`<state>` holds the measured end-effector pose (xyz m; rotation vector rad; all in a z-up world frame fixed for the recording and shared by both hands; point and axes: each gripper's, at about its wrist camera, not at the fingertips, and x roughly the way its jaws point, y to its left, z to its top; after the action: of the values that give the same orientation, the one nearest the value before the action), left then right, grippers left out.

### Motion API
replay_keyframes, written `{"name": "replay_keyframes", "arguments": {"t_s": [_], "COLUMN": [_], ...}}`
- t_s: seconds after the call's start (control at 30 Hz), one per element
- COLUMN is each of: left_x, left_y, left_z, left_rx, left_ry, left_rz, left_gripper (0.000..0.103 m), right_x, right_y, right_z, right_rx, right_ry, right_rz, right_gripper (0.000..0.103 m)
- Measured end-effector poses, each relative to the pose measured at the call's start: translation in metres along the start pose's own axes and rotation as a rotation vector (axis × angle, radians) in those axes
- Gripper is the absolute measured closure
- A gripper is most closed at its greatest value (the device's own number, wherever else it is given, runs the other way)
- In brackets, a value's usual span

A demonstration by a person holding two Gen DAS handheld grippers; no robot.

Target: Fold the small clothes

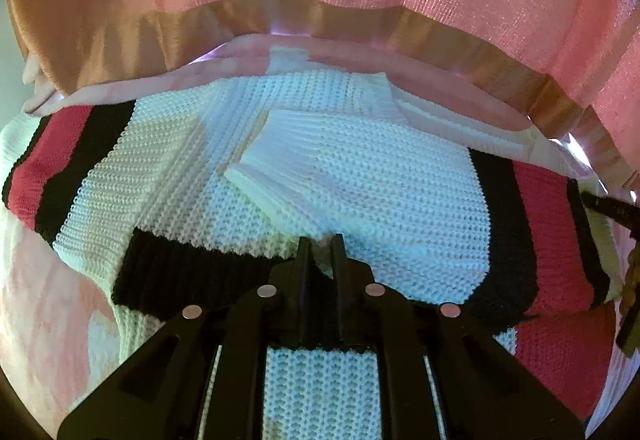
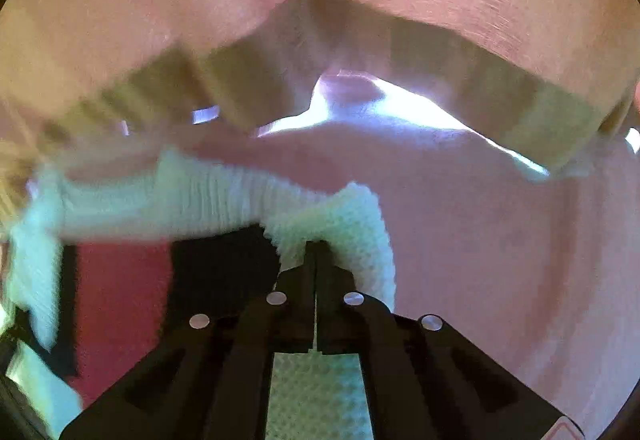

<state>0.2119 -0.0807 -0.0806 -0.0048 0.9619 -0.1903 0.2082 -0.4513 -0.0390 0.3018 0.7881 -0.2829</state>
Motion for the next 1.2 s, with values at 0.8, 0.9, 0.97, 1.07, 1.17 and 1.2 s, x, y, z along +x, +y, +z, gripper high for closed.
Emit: {"name": "replay_keyframes", "arguments": {"t_s": [0.8,0.9,0.97,1.07,1.17,1.2], "left_x": [-0.036,-0.014,-0.007,0.001,-0.016,-0.029], "left_y": [0.37,0.381,0.375,0.367,0.361,0.349], "left_z": [0.035,0.035,0.04,0.049,0.058,0.065], "left_rx": [-0.713,-0.761,-0.723,-0.646,-0.63,-0.597], "left_ry": [-0.116,-0.088,-0.115,-0.108,-0.163,-0.197], "left_rz": [0.294,0.242,0.295,0.298,0.292,0.317], "left_gripper": [0.019,0.022,0.033,0.082,0.091,0.091], "right_x": [-0.139,-0.126,-0.123,-0.121,-0.124,-0.126], "right_y": [0.131,0.145,0.145,0.138,0.13,0.129], "right_z": [-0.173,-0.181,-0.184,-0.179,-0.173,-0.17], "right_rx": [-0.328,-0.388,-0.395,-0.368,-0.346,-0.342], "right_ry": [-0.026,-0.01,-0.005,0.001,-0.007,-0.008], "right_rz": [0.042,0.013,0.0,-0.008,-0.006,-0.001], "right_gripper": [0.06,0.06,0.06,0.06,0.06,0.06]}}
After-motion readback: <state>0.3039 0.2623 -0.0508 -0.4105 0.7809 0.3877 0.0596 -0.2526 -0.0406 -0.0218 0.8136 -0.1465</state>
